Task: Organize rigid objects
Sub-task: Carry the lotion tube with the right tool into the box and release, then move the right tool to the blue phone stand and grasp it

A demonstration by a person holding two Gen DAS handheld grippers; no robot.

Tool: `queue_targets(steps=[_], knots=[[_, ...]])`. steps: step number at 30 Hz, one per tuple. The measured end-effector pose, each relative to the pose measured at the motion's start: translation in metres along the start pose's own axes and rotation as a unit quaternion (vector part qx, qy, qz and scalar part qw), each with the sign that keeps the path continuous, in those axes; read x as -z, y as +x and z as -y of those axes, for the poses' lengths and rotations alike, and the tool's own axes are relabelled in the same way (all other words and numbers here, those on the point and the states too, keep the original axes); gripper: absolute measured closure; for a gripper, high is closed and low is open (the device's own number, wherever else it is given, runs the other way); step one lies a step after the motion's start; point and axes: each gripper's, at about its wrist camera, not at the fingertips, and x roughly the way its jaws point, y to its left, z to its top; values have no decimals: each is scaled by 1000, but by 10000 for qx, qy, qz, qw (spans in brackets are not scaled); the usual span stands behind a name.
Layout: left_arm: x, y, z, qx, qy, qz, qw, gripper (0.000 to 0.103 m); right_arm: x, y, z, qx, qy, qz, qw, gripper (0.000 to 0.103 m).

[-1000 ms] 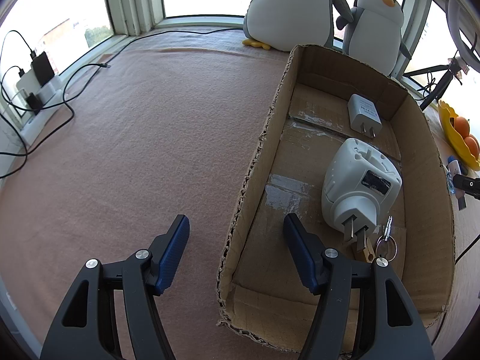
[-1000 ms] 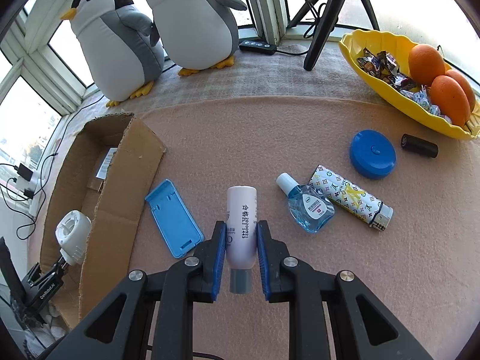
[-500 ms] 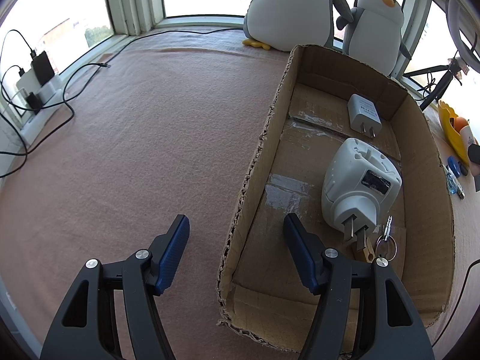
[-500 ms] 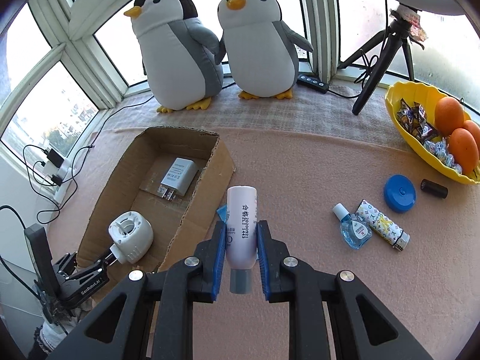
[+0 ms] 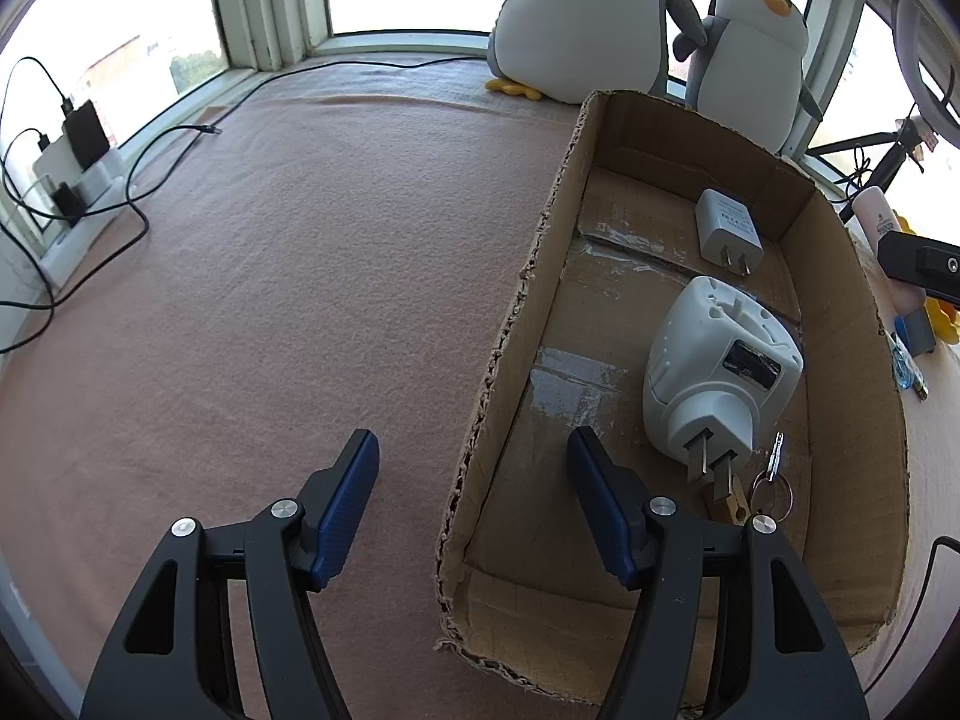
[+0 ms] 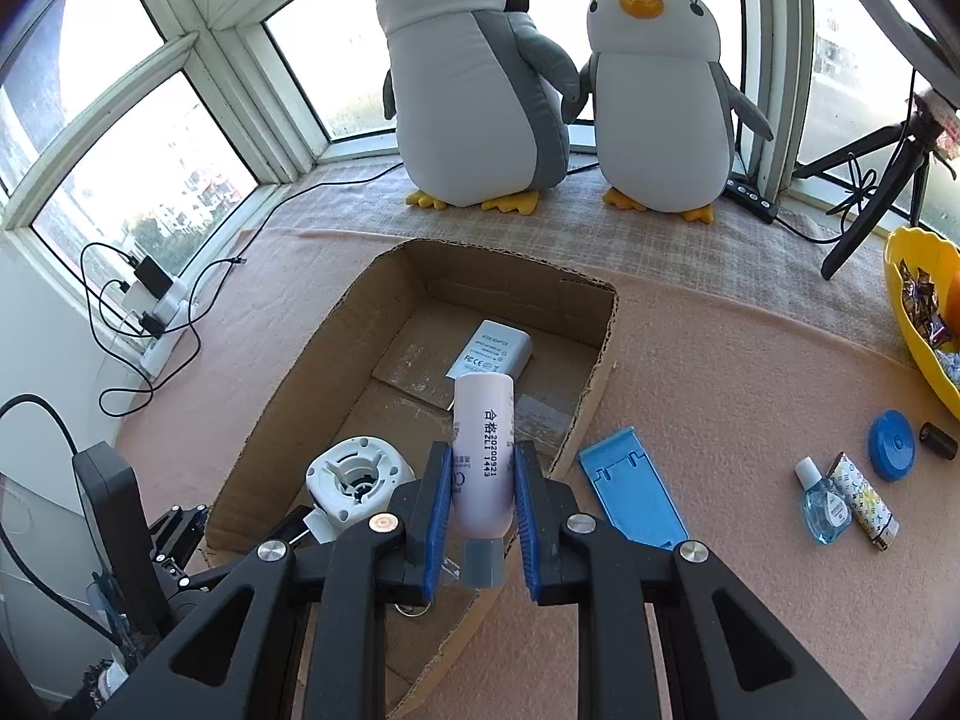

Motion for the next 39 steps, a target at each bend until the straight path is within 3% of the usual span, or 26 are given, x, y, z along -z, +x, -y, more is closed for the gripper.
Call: queue_targets(steps=[15,16,18,20,27,39], knots=[[0,0,0,0,4,3,10000,38,-2,25,-22,-150,-142,-186,9996,84],[0,0,0,0,3,3,10000,38,-3,25,-21,-168,-124,-169,9996,82],[0,0,-1,0,5,2,10000,38,-3,21,-19,-138,-88,-63,9998,63],[0,0,0,1,5,4,10000,38,-3,16,-17,-196,-55,49,9998,56],[0,0,-1,2,4,3,10000,38,-2,1,-9,-256,-122,242,9993,48],[0,0,-1,3,2,3,10000,38,12,-25,39,-41,-211,347,9992,47]])
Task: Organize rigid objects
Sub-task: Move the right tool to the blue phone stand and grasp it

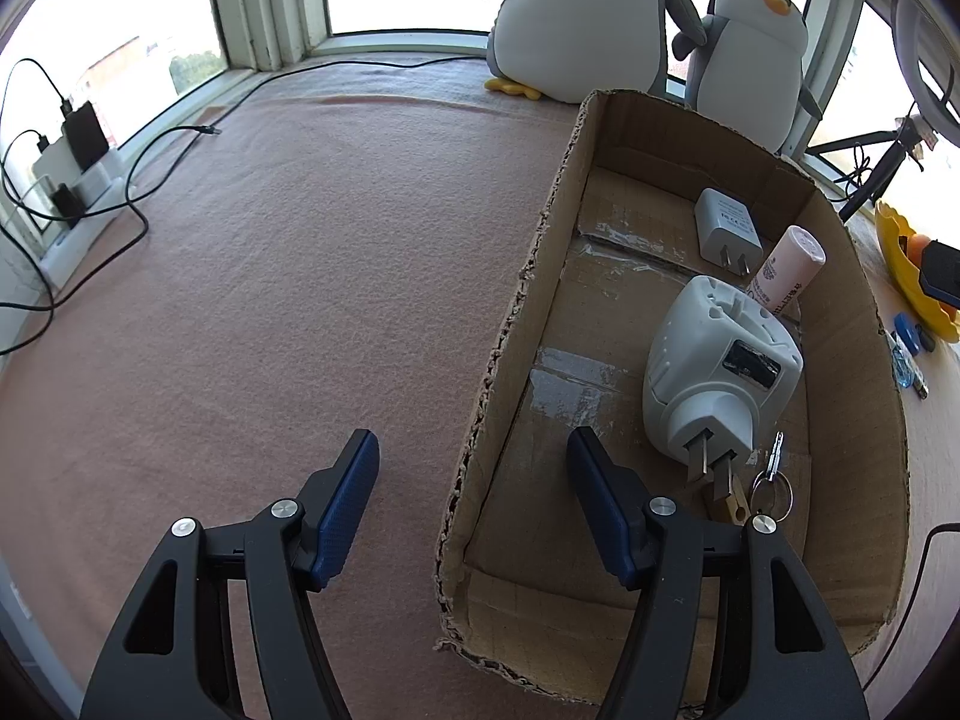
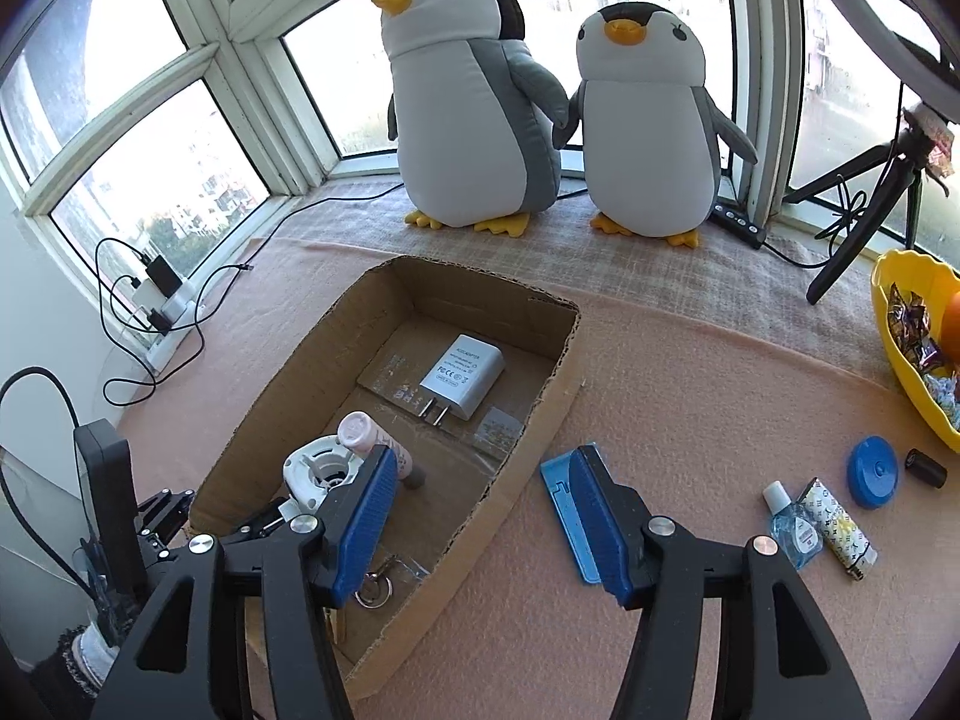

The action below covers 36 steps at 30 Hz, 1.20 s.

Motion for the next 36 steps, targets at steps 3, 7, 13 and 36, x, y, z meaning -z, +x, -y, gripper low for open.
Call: queue_targets(steps=[3,7,13,36], knots=[[0,0,0,-1,0,0,10000,38,7,-5,16,106,-107,-57,9999,47],[0,0,0,-1,4,0,10000,38,15,-7,34,237,-229,-204,9992,47],[0,0,0,-7,11,2,10000,37,25,1,42,409,-641,-370,9964,47],[1,0,-2,-21,-17,10,10000,36,23,73,15,665,-1584,-1355,9758,42]])
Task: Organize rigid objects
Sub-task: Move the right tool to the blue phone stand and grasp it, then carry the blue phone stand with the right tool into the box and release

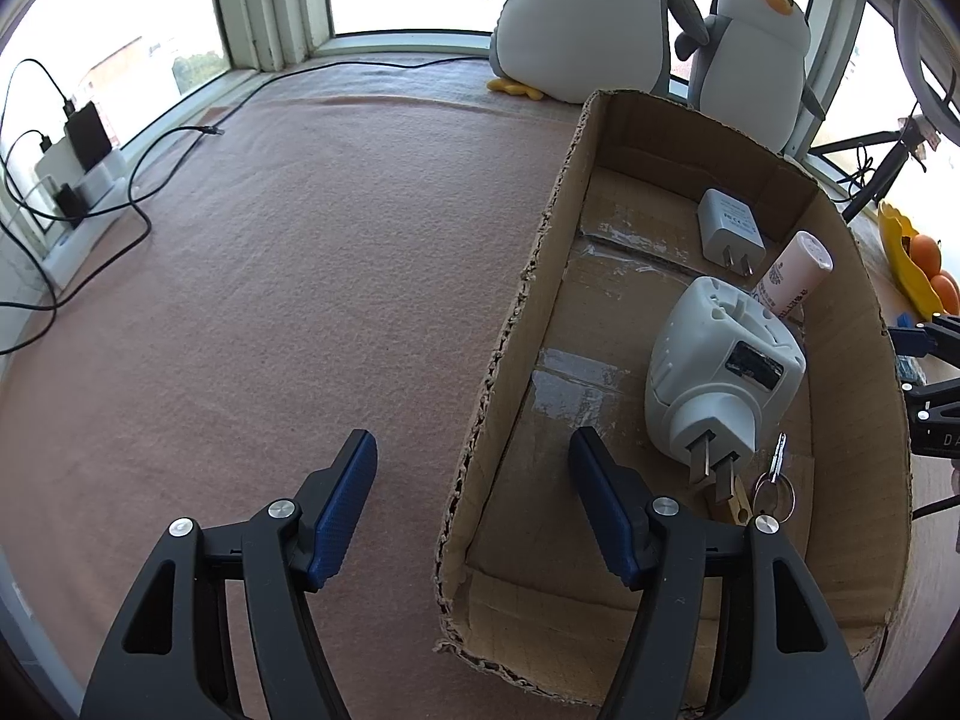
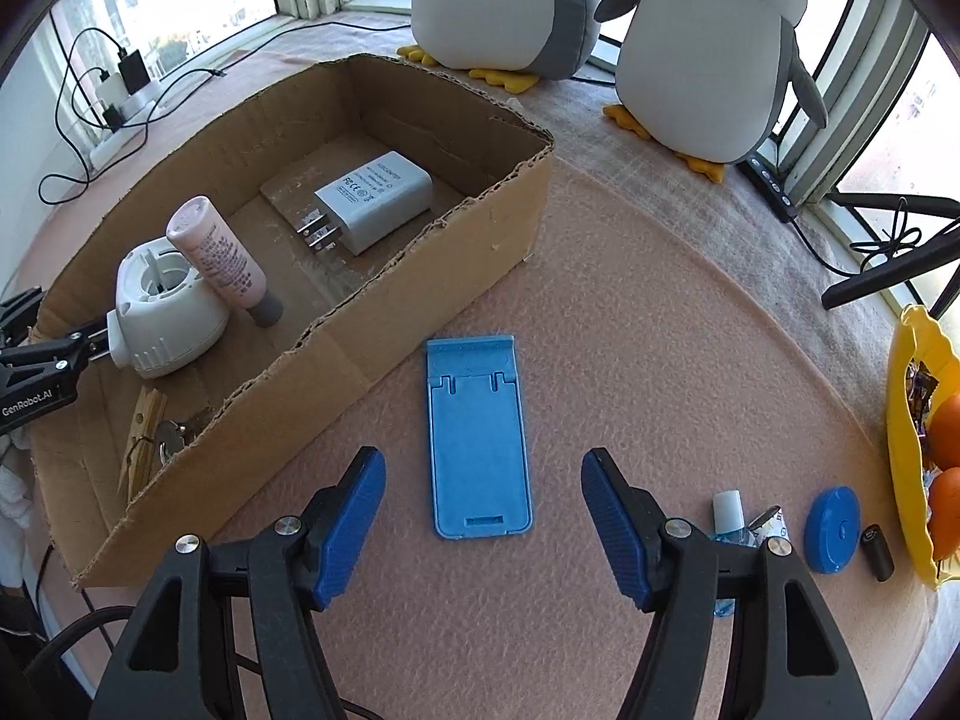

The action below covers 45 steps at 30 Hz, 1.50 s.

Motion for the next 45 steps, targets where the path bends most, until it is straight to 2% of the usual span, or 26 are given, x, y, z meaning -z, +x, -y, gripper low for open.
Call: queue_targets(steps=[6,10,13,15,17,25,35,45], knots=[[0,0,-1,8,-21,-1,10000,36,-8,14,2,-141,54,-195,9997,49],[0,0,-1,10,-29,0,10000,36,-12,17,6,-217,67,-240,9995,50],[0,0,-1,10,-30,2,10000,36,-14,18,9,-187,73,-276,9994,57],[0,0,-2,9,-29,0,10000,36,-15,17,8,-185,82,-295,9994,67],[0,0,-2,10,-28,2,10000,36,-15,17,7,-170,79,-309,9993,70],[0,0,-2,12,-31,3,10000,36,-2,9,2,-102,265,-241,9993,70],[0,-1,-2,14,-32,3,10000,36,34,-29,4,-185,758,201,9967,70],[-1,-1,-2,29,-63,6,10000,36,9,-67,-17,-350,657,707,9947,70]])
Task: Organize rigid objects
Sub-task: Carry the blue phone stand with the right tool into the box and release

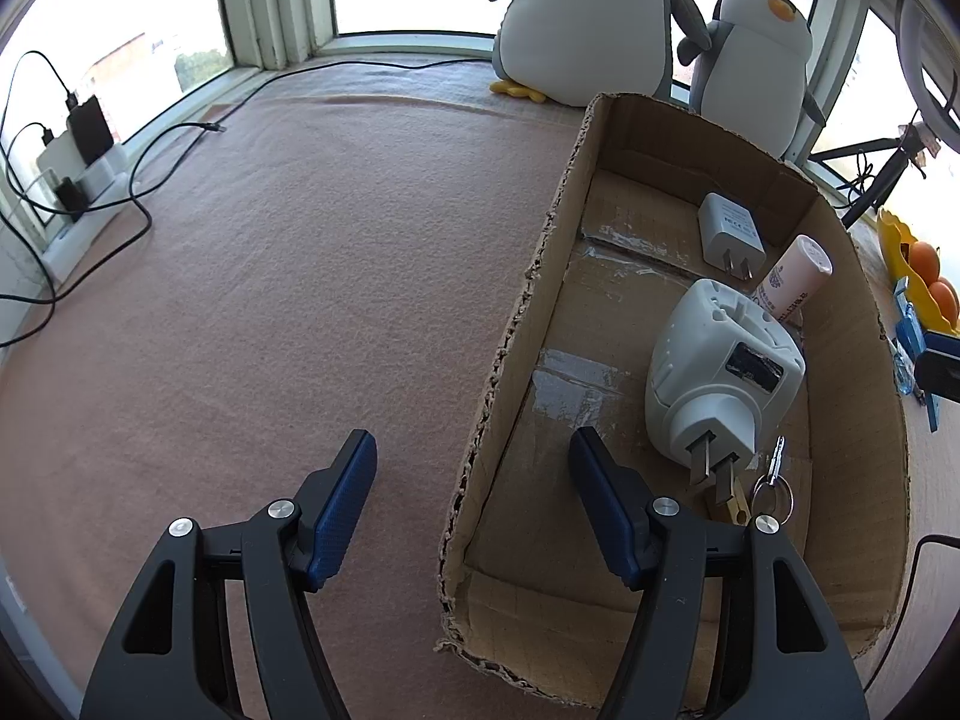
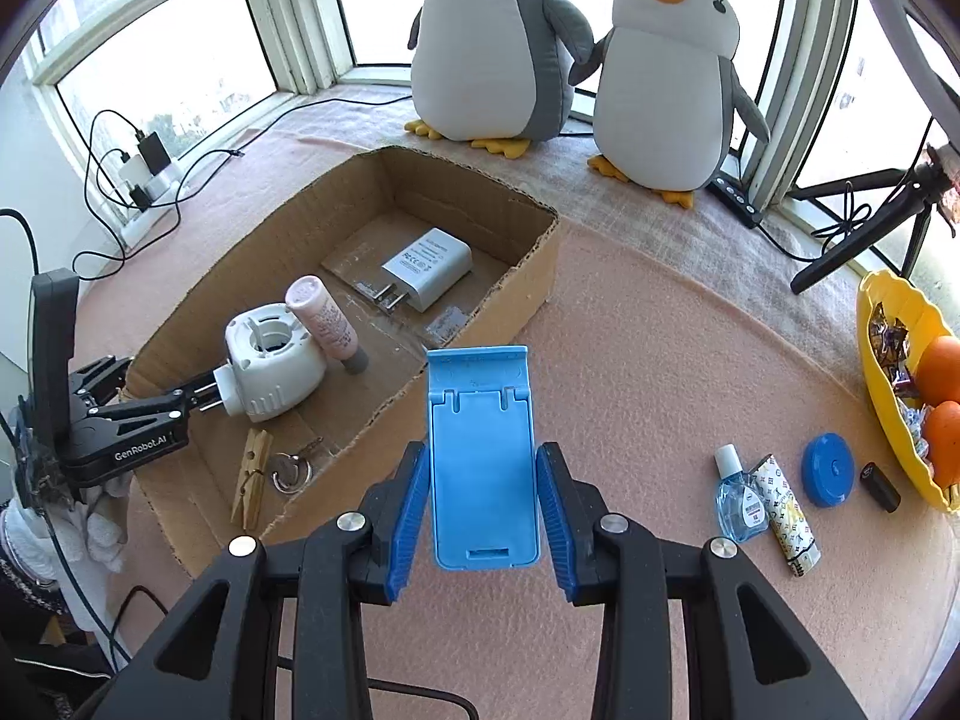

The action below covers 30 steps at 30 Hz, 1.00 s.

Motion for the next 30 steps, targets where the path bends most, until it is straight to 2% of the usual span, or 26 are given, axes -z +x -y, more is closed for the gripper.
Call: queue_targets(steps=[7,15,21,30], knots=[[-1,0,0,8,0,11,10000,36,-9,-3,-33,-396,-45,109,9991,70],[0,0,0,8,-1,14,10000,36,-8,1,-75,-637,-371,103,9972,70],[0,0,0,9,-3,14,10000,36,-3,5,-95,-636,-627,31,9960,70],[0,0,0,9,-3,16,10000,36,4,8,-100,-551,-765,-35,9955,69]])
